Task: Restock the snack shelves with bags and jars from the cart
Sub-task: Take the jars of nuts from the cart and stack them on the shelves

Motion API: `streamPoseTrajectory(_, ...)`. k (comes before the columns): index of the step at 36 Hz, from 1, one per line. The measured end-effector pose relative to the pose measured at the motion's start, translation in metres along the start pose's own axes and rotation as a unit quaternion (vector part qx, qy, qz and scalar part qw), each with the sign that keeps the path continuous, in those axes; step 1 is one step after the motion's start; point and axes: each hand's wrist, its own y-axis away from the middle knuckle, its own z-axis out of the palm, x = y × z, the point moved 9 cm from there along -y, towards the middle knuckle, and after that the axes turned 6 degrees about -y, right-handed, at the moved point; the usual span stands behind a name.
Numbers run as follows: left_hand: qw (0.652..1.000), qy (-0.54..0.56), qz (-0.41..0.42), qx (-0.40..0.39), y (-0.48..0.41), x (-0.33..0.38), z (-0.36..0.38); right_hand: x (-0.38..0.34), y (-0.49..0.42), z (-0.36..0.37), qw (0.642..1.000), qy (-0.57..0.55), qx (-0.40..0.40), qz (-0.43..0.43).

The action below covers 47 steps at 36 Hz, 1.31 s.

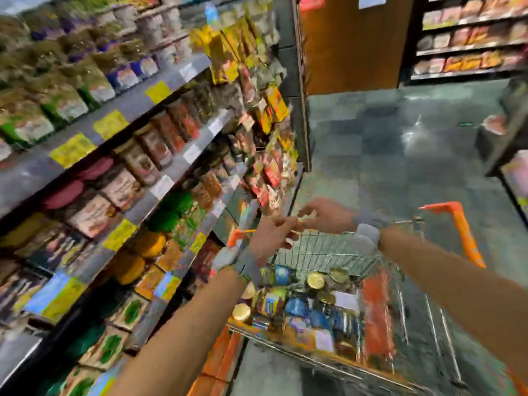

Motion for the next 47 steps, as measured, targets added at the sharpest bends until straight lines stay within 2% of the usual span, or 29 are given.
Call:
streamPoseTrajectory(3, 0.998, -0.033, -0.044, -0.04, -0.045, -0.038, 0.012, 0.037, -0.034, 0.029, 0.999, -0.009, -0.026, 0.042)
streamPoseTrajectory(9, 0.989, -0.111, -0.073, -0.058, -0.088, -0.087, -0.001, 0.074, -0.07, 0.077, 0.993, -0.033, -0.056, 0.095)
streamPoseTrajectory(20, 0.976, -0.094, -0.173, -0.094, -0.171, -0.256, -0.07, 0.094, -0.18, 0.209, 0.97, -0.071, -0.138, 0.186)
streamPoseTrajectory(23, 0.961, -0.134, -0.211, -0.115, -0.187, -0.317, -0.085, 0.108, -0.202, 0.255, 0.961, -0.069, -0.164, 0.21)
streamPoseTrajectory(28, 0.913, -0.332, -0.207, -0.114, -0.202, -0.386, -0.102, 0.138, -0.215, 0.322, 0.945, -0.096, -0.203, 0.24)
streamPoseTrajectory(31, 0.882, -0.391, -0.155, -0.214, -0.213, -0.425, -0.085, 0.158, -0.226, 0.361, 0.935, -0.123, -0.221, 0.25)
streamPoseTrajectory(33, 0.852, -0.424, -0.144, -0.271, -0.212, -0.454, -0.073, 0.173, -0.228, 0.385, 0.925, -0.145, -0.228, 0.268)
streamPoseTrajectory(39, 0.733, -0.579, -0.131, -0.333, -0.213, -0.521, -0.051, 0.22, -0.227, 0.433, 0.898, -0.203, -0.192, 0.339)
streamPoseTrajectory(40, 0.723, -0.612, -0.094, -0.305, -0.218, -0.525, -0.048, 0.225, -0.226, 0.438, 0.893, -0.217, -0.194, 0.344)
streamPoseTrajectory(42, 0.717, -0.643, -0.086, -0.256, -0.227, -0.533, -0.045, 0.234, -0.225, 0.447, 0.88, -0.25, -0.199, 0.352)
streamPoseTrajectory(45, 0.697, -0.653, -0.078, -0.285, -0.224, -0.552, -0.031, 0.244, -0.222, 0.452, 0.863, -0.289, -0.196, 0.366)
streamPoseTrajectory(47, 0.704, -0.651, -0.08, -0.274, -0.229, -0.54, -0.03, 0.246, -0.218, 0.452, 0.856, -0.298, -0.199, 0.373)
